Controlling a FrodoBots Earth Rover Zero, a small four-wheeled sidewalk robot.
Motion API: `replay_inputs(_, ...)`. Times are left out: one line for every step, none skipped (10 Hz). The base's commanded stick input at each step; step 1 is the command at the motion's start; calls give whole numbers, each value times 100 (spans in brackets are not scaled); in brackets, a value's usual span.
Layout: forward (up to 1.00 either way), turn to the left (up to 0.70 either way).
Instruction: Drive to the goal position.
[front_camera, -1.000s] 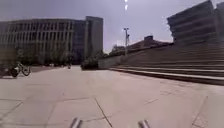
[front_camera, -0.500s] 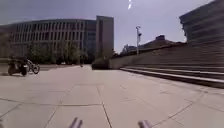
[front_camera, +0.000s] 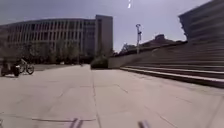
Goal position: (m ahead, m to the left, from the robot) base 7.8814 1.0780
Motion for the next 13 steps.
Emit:
replay_inputs(100, 0)
replay_inputs(100, 0)
replay_inputs(100, 0)
replay_inputs(100, 0)
replay_inputs(100, 0)
replay_inputs(100, 0)
replay_inputs(100, 20)
replay_inputs(100, 40)
replay_inputs(100, 40)
replay_inputs(100, 40)
replay_inputs(100, 40)
replay_inputs(100, 40)
replay_inputs(100, 40)
